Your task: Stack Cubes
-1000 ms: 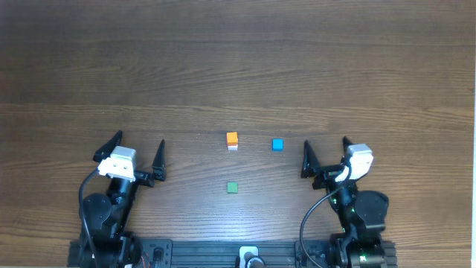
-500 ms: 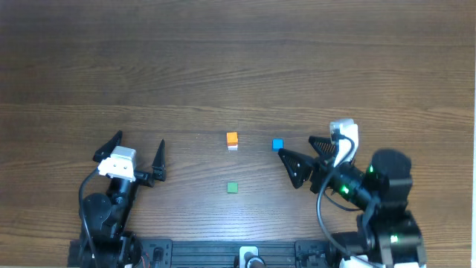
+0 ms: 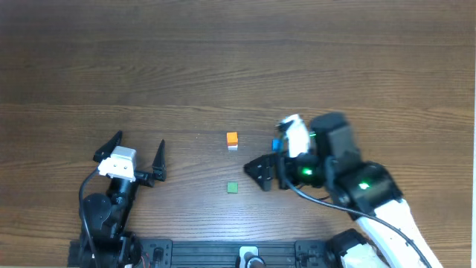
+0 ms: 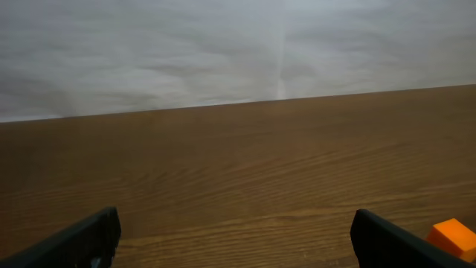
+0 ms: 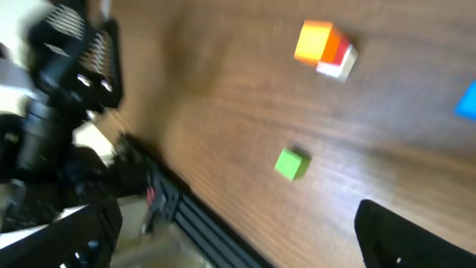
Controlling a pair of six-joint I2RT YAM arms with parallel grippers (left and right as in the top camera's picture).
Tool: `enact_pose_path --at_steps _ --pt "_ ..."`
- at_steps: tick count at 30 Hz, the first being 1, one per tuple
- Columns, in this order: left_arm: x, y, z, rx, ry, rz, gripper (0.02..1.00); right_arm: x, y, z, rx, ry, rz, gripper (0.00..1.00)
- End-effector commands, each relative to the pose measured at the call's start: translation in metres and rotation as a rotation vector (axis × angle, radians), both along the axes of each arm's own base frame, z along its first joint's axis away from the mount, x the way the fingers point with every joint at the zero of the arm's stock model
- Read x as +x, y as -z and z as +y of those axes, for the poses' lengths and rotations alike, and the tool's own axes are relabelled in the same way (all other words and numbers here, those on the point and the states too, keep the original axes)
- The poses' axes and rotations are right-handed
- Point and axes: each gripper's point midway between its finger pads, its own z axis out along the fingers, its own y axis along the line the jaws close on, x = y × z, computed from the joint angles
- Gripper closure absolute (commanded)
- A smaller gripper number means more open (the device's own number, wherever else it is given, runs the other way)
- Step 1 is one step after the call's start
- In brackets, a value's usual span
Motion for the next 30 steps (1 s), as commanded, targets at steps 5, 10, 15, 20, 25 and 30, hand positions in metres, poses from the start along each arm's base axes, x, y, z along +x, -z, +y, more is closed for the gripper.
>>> enact_pose_path --at_steps 5,10,15,20,25,30 --pt "0.000 0.001 -0.001 0.013 0.008 -0.005 0.020 -0.011 0.054 0.021 -0.290 0.123 0.115 0.007" --pt "0.000 0.001 -0.001 0.013 0.008 -0.005 0.018 -0.020 0.085 0.028 -0.406 0.190 0.183 0.009" --pt "0.000 0.001 -0.001 0.013 0.008 -0.005 0.020 -0.025 0.108 0.041 -0.485 0.184 0.173 0.009" --pt "0.000 0.001 -0.001 0.013 0.008 -0.005 0.020 -0.022 0.118 0.050 -0.535 0.224 0.173 0.009" --pt "0.000 0.001 -0.001 0.013 0.008 -0.005 0.020 -0.021 0.128 0.061 -0.579 0.259 0.172 0.007" --pt "0.000 0.001 -0.001 0.013 0.008 -0.005 0.020 -0.018 0.139 0.068 -0.614 0.277 0.190 0.007"
